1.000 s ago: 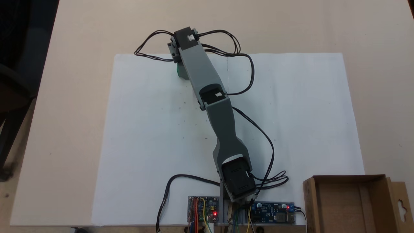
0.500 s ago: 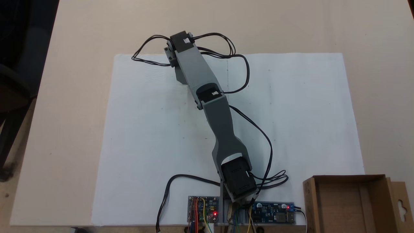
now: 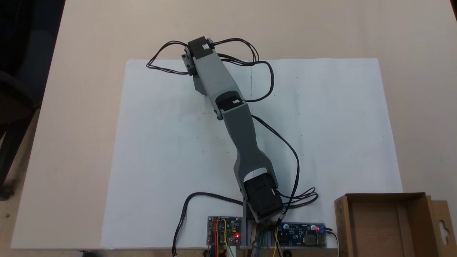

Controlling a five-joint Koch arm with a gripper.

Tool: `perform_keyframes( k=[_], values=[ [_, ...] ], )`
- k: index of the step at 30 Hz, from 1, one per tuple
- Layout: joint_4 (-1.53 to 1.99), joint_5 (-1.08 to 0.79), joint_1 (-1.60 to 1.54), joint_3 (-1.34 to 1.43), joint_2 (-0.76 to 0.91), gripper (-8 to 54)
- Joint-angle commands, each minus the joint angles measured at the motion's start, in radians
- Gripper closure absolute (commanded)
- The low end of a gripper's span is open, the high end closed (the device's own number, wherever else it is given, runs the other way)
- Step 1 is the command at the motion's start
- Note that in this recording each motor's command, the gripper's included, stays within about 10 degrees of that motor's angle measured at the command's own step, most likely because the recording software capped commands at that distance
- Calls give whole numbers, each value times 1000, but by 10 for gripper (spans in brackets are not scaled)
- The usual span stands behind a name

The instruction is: Grasp a green dice and put it in the bin.

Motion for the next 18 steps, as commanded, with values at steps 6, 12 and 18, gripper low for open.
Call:
perform_keyframes(
  k=[6, 12, 18],
  values=[
    [-38, 74, -37, -54, 15, 51],
    [-31, 74, -49, -54, 9, 60],
    [-5, 77, -55, -54, 9, 73]
  ],
)
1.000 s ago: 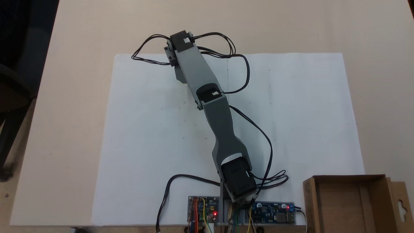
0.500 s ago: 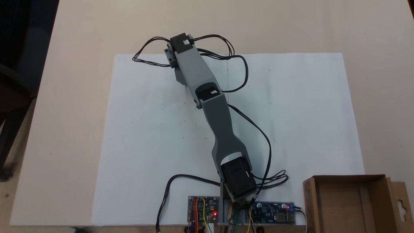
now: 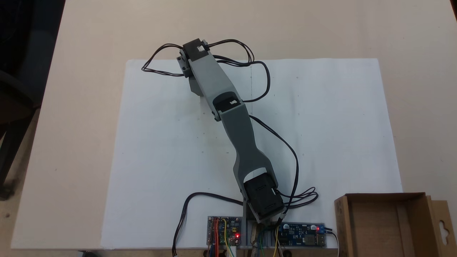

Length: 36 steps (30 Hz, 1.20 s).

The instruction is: Grasp a green dice and put it in the bin.

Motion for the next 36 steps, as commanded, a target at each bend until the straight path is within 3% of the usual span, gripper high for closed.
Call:
perform_keyframes(
  k=[1, 36],
  values=[
    [14, 77, -20, -54, 20, 75],
    [-40, 75, -2, -54, 18, 89]
  ],
)
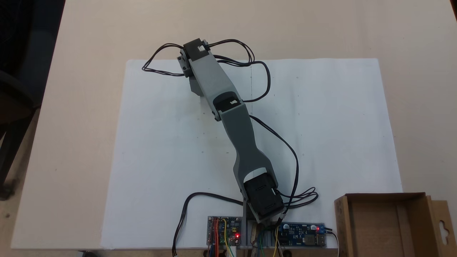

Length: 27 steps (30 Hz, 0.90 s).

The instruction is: Grasp a green dice and put it in the bin.

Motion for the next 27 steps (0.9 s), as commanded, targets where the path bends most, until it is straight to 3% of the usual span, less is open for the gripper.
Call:
perform_keyframes(
  k=[1, 13, 17, 21, 25, 27],
  values=[
    [-41, 75, -2, -54, 18, 89],
    [-18, 75, 15, -54, 20, 91],
    [12, 75, 15, -54, 21, 165],
    [51, 75, 12, -54, 21, 178],
    [91, 84, 6, -54, 28, 314],
    [101, 97, 6, -54, 35, 336]
  ],
)
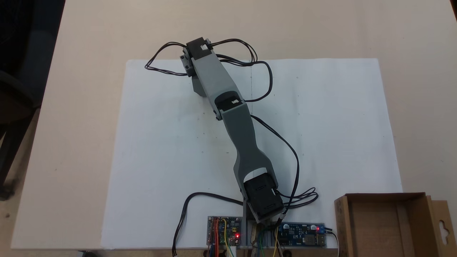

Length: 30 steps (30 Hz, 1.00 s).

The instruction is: Grasp a green dice and put it in the bin.

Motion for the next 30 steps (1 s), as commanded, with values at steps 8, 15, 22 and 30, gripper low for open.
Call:
perform_keyframes(
  k=[8, 15, 22, 30],
  values=[
    [98, 92, 48, -25, 146, 336],
    [91, 91, 341, 49, 400, 336],
    [86, 21, 623, 51, 555, 336],
    [92, -84, 1006, 51, 680, 336]
  ],
)
